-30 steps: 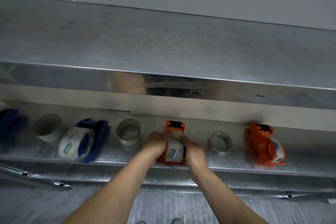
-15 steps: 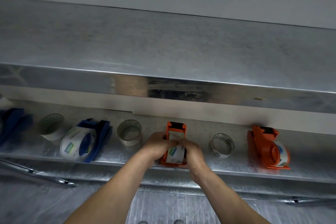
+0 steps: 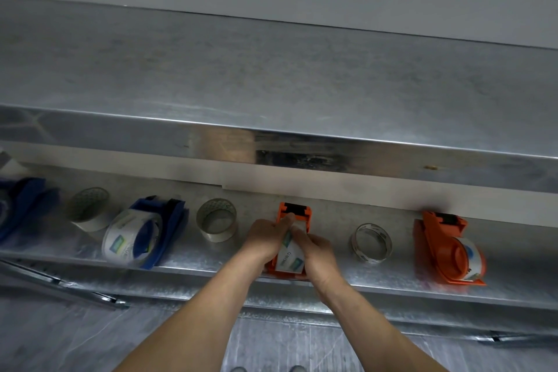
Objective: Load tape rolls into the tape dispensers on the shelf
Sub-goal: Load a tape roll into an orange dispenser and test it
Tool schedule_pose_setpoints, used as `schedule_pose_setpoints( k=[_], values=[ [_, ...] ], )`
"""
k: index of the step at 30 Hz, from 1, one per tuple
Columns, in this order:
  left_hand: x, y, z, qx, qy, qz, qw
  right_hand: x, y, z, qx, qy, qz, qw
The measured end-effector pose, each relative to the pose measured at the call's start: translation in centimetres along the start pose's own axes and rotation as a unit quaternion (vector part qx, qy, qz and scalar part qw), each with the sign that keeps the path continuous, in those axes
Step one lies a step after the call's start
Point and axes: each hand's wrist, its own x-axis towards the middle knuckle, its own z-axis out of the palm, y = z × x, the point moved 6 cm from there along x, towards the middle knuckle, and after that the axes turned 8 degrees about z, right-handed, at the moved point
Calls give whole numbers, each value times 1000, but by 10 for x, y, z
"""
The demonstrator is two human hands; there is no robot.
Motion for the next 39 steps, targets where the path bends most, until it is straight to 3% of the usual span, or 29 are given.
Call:
schedule_pose_setpoints(
  k=[6, 11, 14, 17, 27, 35, 39],
  values=[
    [0, -2, -1, -18, -18, -19, 999, -5, 2, -8, -4, 98, -2, 995],
    [-2, -13, -4, -122, -13, -26, 992, -2, 8, -10, 163, 89, 38, 982],
    [-1, -16, -15, -202, -20, 2, 979, -4, 9, -8, 318, 43, 95, 942],
    [2, -18, -25, -259, -7, 0, 966, -3, 10, -8, 396, 0, 129, 909],
    [4, -15, -28, -362, -4, -20, 932, -3, -9, -2, 346, -41, 94, 933],
    [8, -11, -38, -300, 39, 12, 953, -6, -17, -6, 424, -104, 30, 899],
    [12, -6, -49, -252, 44, 23, 966, -7, -12, -3, 374, -167, 32, 912]
  ],
)
